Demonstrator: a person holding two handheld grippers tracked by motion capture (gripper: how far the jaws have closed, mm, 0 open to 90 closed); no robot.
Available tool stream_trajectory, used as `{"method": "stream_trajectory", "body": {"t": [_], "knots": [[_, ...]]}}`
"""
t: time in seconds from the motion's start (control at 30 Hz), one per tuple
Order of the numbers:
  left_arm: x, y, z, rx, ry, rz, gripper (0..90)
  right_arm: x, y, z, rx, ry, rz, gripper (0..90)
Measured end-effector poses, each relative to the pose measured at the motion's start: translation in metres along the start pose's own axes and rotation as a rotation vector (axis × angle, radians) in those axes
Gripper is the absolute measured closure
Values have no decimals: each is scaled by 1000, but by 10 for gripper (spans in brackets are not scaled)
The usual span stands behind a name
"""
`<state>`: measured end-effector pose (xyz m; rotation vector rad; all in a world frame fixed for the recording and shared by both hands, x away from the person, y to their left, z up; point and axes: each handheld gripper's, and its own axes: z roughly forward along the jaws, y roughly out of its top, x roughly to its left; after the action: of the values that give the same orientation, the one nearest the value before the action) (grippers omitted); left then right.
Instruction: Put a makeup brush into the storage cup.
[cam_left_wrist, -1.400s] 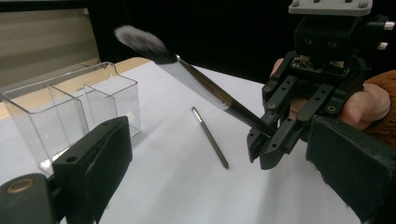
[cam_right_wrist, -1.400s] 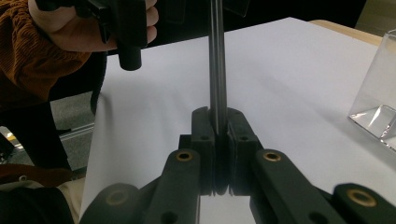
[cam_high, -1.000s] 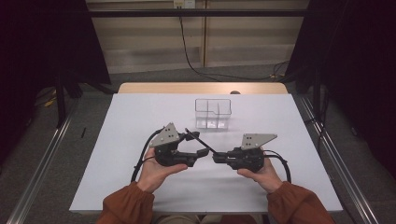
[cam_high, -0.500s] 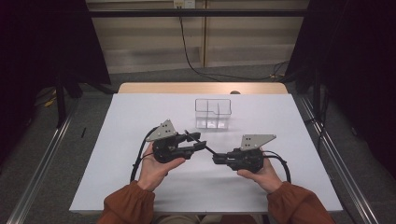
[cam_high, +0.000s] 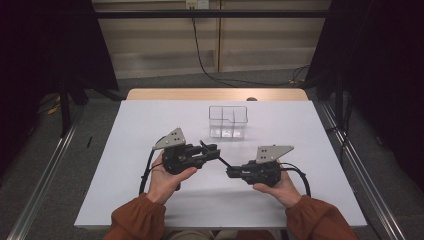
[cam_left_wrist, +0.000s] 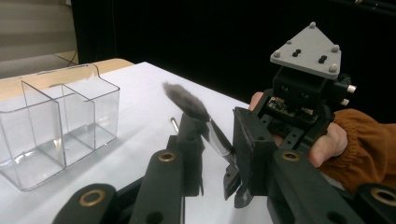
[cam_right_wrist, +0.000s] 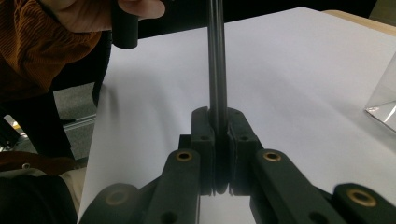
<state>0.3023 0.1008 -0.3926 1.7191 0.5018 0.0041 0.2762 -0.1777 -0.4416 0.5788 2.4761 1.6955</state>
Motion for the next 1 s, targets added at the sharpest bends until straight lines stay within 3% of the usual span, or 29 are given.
{"method": "stream_trajectory", "body": {"t": [0.47,0.73,1.0], "knots": [[-4,1,-1,-22,-33,-27,796,1,-1,2,-4,7,10,824],[-11,5,0,-20,-53,-14,834,-1,-1,1,-16,-1,21,801],[-10,5,-2,-11,-48,-17,836,1,-1,3,-21,8,25,707]]}}
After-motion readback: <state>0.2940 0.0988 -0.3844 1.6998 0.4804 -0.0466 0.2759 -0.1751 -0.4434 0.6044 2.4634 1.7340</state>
